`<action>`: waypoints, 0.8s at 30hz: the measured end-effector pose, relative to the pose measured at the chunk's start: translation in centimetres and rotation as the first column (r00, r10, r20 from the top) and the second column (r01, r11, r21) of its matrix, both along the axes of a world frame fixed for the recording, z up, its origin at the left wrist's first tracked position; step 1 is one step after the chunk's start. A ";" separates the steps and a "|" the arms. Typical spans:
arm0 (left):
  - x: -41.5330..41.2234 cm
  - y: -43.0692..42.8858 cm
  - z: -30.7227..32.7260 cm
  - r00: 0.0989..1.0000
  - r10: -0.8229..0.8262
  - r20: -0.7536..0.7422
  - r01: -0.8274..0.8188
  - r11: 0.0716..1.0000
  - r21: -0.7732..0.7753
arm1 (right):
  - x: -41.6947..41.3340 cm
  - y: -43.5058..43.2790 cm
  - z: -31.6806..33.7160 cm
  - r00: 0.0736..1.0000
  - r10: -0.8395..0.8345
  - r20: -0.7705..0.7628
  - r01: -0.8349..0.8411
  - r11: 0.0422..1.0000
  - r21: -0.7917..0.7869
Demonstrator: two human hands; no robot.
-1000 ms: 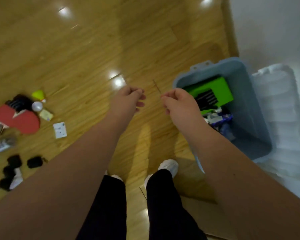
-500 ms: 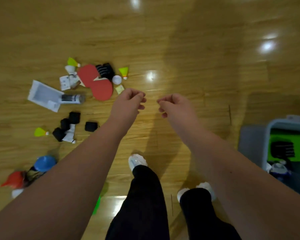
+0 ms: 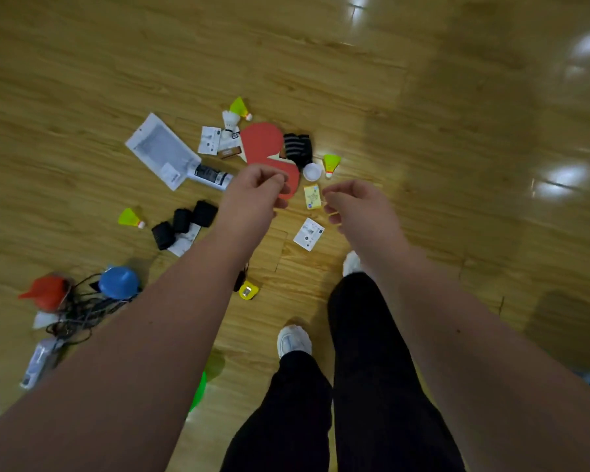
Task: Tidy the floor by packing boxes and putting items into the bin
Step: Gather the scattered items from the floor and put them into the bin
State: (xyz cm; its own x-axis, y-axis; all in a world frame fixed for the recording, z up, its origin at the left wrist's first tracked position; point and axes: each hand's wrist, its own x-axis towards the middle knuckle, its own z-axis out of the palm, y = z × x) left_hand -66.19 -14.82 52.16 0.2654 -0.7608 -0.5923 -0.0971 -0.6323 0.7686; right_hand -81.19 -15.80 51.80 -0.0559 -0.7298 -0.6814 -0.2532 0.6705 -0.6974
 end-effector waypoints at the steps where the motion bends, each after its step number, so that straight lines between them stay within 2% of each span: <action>1: 0.7 -0.6 -0.2 1.000 0.019 0.000 -0.019 1.000 0.005 | 0.4 -0.9 -0.2 1.000 0.009 -0.003 -0.009 1.000 0.007; 7: 4.2 -6.8 -1.9 0.991 0.116 0.063 -0.119 0.992 0.037 | 3.1 -8.7 -1.9 0.998 0.069 0.009 -0.070 0.996 0.050; 13: 4.4 -15.0 -5.6 0.986 0.151 0.076 -0.157 0.984 0.086 | 4.0 -18.4 -4.4 0.984 0.177 0.024 -0.178 0.982 0.060; 19: 3.5 -20.4 -12.6 0.993 0.096 0.062 -0.107 0.974 0.199 | 3.3 -24.1 -11.5 0.963 0.261 -0.070 -0.256 0.964 0.068; 24: 4.4 -22.5 -20.7 0.989 0.037 0.146 -0.082 0.946 0.314 | 3.2 -27.2 -20.2 0.956 0.253 -0.149 -0.241 0.966 0.093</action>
